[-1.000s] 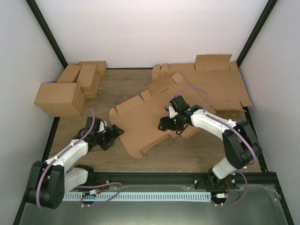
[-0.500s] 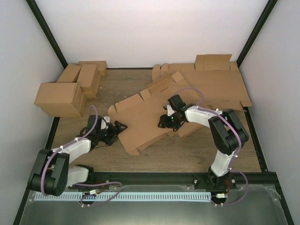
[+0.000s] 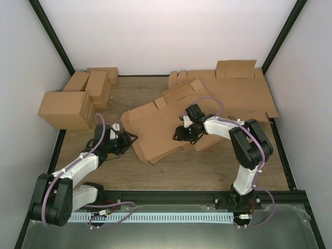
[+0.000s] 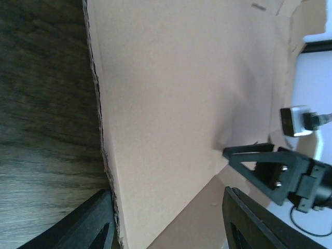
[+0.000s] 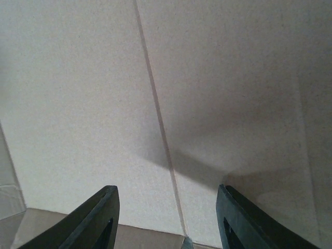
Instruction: Fold the paper box
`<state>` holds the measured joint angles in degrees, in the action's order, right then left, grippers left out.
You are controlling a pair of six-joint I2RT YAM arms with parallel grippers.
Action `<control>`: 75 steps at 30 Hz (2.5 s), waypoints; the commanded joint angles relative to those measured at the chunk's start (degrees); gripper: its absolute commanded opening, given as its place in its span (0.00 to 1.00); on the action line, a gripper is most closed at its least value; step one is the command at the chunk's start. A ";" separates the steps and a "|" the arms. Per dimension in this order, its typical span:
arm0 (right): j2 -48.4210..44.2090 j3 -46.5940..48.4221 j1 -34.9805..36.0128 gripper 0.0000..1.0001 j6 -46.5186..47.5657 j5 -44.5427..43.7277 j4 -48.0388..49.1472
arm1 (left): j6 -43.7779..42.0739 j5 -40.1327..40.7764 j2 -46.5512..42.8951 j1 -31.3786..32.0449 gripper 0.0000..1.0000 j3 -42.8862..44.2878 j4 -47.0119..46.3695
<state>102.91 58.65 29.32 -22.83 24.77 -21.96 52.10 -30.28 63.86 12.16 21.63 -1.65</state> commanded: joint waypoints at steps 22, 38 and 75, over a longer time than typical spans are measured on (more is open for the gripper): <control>-1.10 3.81 -0.25 0.53 1.07 -0.15 -2.82 | -10.14 4.76 18.63 0.40 0.04 15.63 16.52; -13.24 6.24 -9.68 0.64 3.72 -6.97 -7.64 | -22.64 17.65 13.43 0.40 0.04 27.24 46.36; -2.27 2.92 -21.77 0.58 6.78 -1.52 -4.98 | -38.76 18.01 11.18 0.40 0.04 47.18 62.63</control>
<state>100.33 60.14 8.05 -16.67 17.78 -27.83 15.77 -10.81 75.90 12.34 67.16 62.59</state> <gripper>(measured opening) 0.633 0.039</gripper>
